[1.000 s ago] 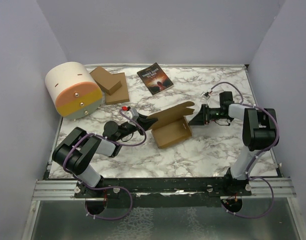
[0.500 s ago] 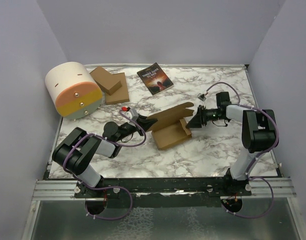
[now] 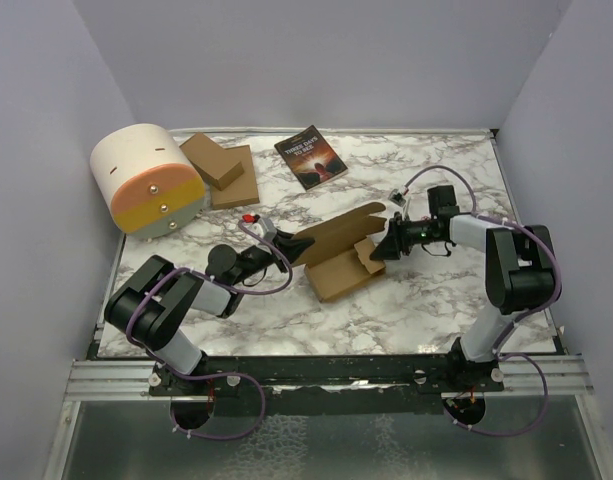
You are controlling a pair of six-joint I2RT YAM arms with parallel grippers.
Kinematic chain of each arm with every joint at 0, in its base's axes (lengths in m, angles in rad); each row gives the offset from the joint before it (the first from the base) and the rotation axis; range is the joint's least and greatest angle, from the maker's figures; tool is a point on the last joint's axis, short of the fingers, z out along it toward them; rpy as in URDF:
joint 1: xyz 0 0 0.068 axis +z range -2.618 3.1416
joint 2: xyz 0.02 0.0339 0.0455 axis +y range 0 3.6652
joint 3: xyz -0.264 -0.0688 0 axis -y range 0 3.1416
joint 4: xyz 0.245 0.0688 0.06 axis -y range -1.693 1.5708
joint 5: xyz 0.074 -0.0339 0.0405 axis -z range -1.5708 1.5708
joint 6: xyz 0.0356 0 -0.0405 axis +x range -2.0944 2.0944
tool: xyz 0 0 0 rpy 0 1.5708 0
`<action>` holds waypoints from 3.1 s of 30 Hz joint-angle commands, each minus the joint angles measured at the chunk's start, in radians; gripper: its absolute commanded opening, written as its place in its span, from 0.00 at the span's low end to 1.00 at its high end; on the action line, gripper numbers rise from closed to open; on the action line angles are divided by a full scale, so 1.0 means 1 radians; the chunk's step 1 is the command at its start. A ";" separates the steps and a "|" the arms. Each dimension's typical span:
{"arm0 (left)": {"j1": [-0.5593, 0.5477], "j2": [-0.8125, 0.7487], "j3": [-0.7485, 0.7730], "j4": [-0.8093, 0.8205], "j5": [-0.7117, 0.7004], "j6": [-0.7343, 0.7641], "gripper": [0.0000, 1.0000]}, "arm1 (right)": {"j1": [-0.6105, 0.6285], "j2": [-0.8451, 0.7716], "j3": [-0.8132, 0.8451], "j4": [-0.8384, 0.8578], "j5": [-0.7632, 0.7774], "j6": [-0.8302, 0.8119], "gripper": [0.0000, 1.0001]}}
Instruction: Fold the paper box
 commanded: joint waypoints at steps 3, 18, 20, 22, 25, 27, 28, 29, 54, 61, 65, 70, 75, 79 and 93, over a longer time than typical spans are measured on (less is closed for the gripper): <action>-0.014 -0.042 -0.017 0.205 -0.065 -0.022 0.00 | 0.023 -0.068 -0.015 0.060 0.101 -0.011 0.41; -0.065 -0.086 0.001 0.099 -0.125 0.029 0.00 | 0.084 -0.108 -0.020 0.085 0.250 -0.036 0.39; -0.069 -0.082 0.005 0.098 -0.115 0.033 0.00 | 0.084 -0.114 -0.025 0.096 0.253 -0.036 0.39; -0.073 -0.084 0.009 0.098 -0.106 0.037 0.00 | 0.084 -0.119 -0.028 0.103 0.245 -0.038 0.41; -0.074 -0.096 0.013 0.095 -0.094 0.047 0.00 | 0.084 -0.137 -0.051 0.140 0.233 -0.043 0.42; -0.074 -0.108 0.019 0.083 -0.089 0.062 0.00 | 0.084 -0.160 -0.085 0.198 0.219 -0.049 0.42; -0.075 -0.117 0.022 0.071 -0.085 0.069 0.00 | 0.084 -0.174 -0.108 0.239 0.209 -0.053 0.42; -0.074 -0.123 0.028 0.061 -0.079 0.078 0.00 | 0.083 -0.187 -0.131 0.287 0.201 -0.053 0.41; -0.076 -0.087 0.048 -0.048 0.052 0.263 0.00 | 0.138 -0.252 -0.302 0.708 0.340 -0.152 0.42; -0.075 -0.048 0.007 0.085 0.013 0.148 0.00 | 0.138 -0.220 -0.282 0.695 0.343 -0.110 0.41; -0.074 0.012 -0.009 0.226 -0.025 0.021 0.00 | 0.141 -0.205 -0.274 0.694 0.331 -0.099 0.41; -0.074 0.040 -0.001 0.243 -0.062 -0.061 0.00 | 0.163 -0.186 -0.246 0.673 0.334 -0.102 0.42; -0.073 0.025 -0.004 0.243 -0.095 -0.094 0.00 | 0.176 -0.165 -0.208 0.640 0.359 -0.088 0.44; -0.071 0.029 -0.001 0.243 -0.114 -0.125 0.00 | 0.176 -0.118 -0.146 0.575 0.374 -0.072 0.44; -0.065 0.018 -0.038 0.240 -0.226 -0.117 0.00 | 0.175 -0.167 -0.094 0.353 0.397 -0.167 0.43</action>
